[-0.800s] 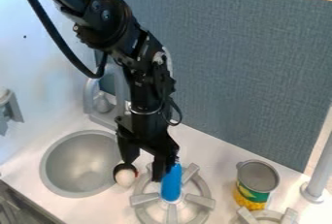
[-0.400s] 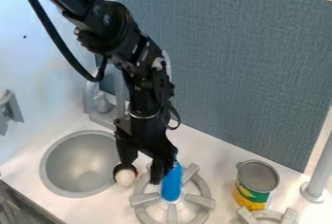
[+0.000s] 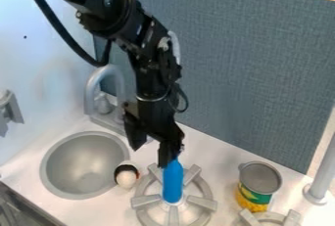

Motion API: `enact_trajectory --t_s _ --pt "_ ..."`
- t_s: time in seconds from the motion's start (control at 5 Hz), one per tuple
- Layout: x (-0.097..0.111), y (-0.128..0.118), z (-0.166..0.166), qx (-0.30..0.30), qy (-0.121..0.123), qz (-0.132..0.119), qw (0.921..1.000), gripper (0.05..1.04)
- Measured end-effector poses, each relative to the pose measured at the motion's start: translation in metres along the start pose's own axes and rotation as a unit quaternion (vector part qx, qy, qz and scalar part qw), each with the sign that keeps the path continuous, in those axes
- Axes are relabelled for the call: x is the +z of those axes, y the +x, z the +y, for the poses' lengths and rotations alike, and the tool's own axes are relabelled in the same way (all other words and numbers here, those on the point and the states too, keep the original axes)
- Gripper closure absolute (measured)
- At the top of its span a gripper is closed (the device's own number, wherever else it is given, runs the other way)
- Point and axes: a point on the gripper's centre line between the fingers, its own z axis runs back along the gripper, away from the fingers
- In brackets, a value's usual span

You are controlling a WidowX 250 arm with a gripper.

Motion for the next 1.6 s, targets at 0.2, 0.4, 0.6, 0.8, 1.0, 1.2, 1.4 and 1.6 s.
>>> enact_trajectory --t_s 0.2,0.4,0.6,0.8,1.0,1.2,1.4,1.6 --pt "0.003 0.010 0.010 0.003 -0.009 -0.004 0.9999 0.083" --pt "-0.004 0.019 0.011 0.000 -0.013 0.004 0.9999 0.083" --pt "-0.011 0.022 0.010 0.002 -0.017 0.014 0.9997 0.083" --pt "-0.011 0.024 0.005 -0.003 -0.030 0.009 0.9995 0.083" --pt "-0.010 0.025 -0.009 -0.017 -0.040 0.007 0.9990 0.083" --pt "-0.012 0.025 -0.012 -0.018 -0.042 0.004 0.9989 0.083" --pt "-0.020 0.028 -0.011 -0.013 -0.036 0.018 0.9991 0.083" --pt "-0.031 0.029 -0.012 -0.008 -0.024 0.041 0.9988 0.083"
